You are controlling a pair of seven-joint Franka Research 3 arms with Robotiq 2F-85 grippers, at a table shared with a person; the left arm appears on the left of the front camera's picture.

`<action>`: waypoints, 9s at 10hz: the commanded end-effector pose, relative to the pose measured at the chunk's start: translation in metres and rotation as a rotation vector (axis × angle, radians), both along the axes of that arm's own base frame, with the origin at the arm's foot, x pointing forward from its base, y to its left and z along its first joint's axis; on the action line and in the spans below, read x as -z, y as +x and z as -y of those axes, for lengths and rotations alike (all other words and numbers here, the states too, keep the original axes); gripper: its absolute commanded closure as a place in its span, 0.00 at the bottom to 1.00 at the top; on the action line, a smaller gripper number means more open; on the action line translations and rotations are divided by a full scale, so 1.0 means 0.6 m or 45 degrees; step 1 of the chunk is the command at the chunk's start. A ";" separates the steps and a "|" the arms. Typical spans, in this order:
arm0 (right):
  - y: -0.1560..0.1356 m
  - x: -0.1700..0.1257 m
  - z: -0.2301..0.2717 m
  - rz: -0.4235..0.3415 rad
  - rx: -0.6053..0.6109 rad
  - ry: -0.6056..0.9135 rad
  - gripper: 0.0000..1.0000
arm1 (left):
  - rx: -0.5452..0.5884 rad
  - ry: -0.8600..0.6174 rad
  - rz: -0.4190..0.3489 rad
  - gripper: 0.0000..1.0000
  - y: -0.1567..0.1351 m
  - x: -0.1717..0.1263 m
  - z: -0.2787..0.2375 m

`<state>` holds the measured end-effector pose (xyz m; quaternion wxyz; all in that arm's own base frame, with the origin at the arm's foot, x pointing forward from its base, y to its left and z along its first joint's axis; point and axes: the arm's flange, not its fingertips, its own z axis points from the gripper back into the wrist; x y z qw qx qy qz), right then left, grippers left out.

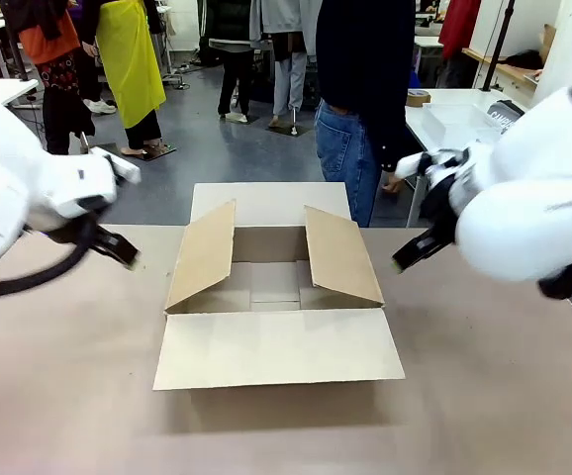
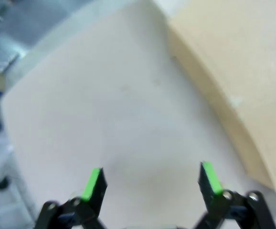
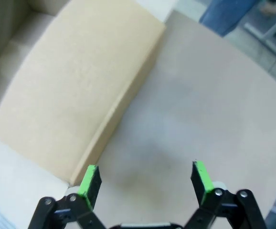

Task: Pack the gift set into the box.
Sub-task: Place both hands on the side flaps of the Package Box and spread them outward.

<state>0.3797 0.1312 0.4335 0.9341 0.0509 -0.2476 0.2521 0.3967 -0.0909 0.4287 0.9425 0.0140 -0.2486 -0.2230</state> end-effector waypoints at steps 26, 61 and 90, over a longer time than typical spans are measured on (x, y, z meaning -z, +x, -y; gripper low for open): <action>-0.097 -0.108 -0.005 -0.499 0.121 0.749 0.00 | 0.020 -0.929 -0.690 0.00 -0.110 -0.186 0.026; -0.079 -0.082 -0.080 -0.459 0.100 0.657 0.00 | -0.841 -0.010 -0.249 0.00 0.066 -0.104 0.221; 0.153 0.009 -0.423 -0.294 0.724 -0.345 0.00 | -0.971 -0.302 -0.461 0.00 0.064 -0.036 0.026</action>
